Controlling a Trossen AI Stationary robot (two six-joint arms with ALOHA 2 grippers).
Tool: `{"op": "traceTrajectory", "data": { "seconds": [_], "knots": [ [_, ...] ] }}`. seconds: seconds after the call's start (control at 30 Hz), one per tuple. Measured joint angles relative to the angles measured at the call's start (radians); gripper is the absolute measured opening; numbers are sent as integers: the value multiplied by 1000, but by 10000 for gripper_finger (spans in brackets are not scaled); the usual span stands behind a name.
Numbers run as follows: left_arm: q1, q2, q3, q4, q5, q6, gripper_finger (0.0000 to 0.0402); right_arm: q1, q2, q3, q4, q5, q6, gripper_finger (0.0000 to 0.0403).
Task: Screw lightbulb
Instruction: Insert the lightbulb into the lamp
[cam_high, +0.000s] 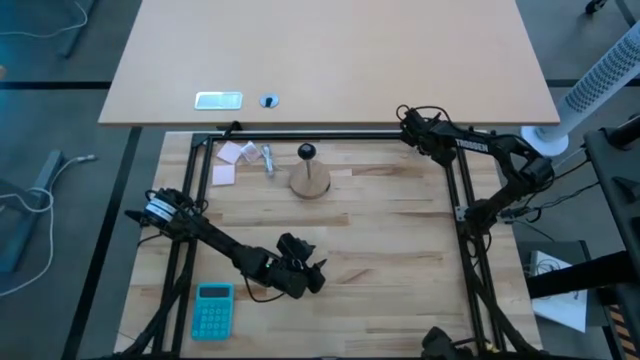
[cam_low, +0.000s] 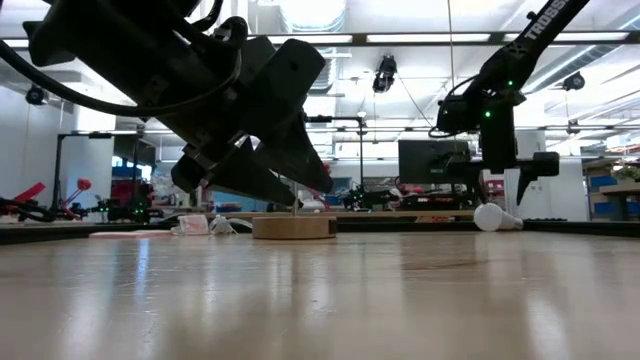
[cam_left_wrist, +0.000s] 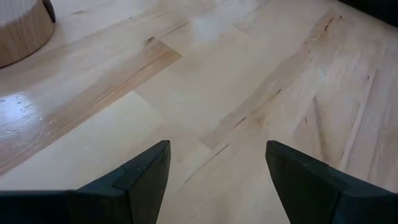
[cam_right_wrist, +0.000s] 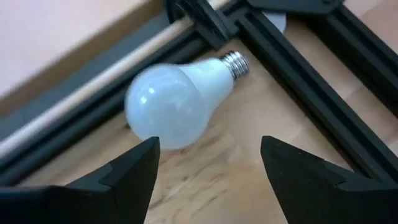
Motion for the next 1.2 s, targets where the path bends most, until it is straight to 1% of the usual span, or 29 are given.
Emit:
{"op": "traceTrajectory", "data": {
  "seconds": [0.07,0.2,0.27,0.33,0.43,0.5,0.6,0.67,0.73,0.83,0.97,1.03,1.1,1.17,1.2],
  "knots": [
    [0,0,0,0,0,0,255,0,-5,3,34,-2,-10,278],
    [0,0,0,0,-4,0,256,1,-12,25,165,-42,-111,275],
    [1,0,0,0,-14,0,256,0,1,46,183,-55,-155,269],
    [1,0,0,0,-16,0,256,-8,23,78,174,-65,-239,263],
    [1,0,0,0,-16,10,256,-31,47,155,134,-121,-433,258],
    [1,0,0,0,-16,21,256,-40,58,210,69,-155,-562,257],
    [1,0,0,0,-16,22,256,-41,65,302,-46,-164,-764,263],
    [1,0,0,1,-16,24,256,-50,73,362,-159,-160,-840,268],
    [1,0,0,1,-17,26,256,-70,81,400,-261,-158,-853,271],
    [2,0,0,2,-24,26,256,-107,85,410,-307,-155,-755,271],
    [3,0,0,2,-24,25,256,-160,84,357,-270,-151,-584,266],
    [3,0,0,3,-24,23,256,-158,83,343,-221,-124,-517,266],
    [2,0,0,3,-24,22,256,-153,84,329,-197,-125,-432,266],
    [2,0,0,3,-17,22,256,-153,96,319,-185,-142,-414,265],
    [2,0,0,4,-15,22,256,-153,102,317,-161,-157,-460,263]
  ]
}}
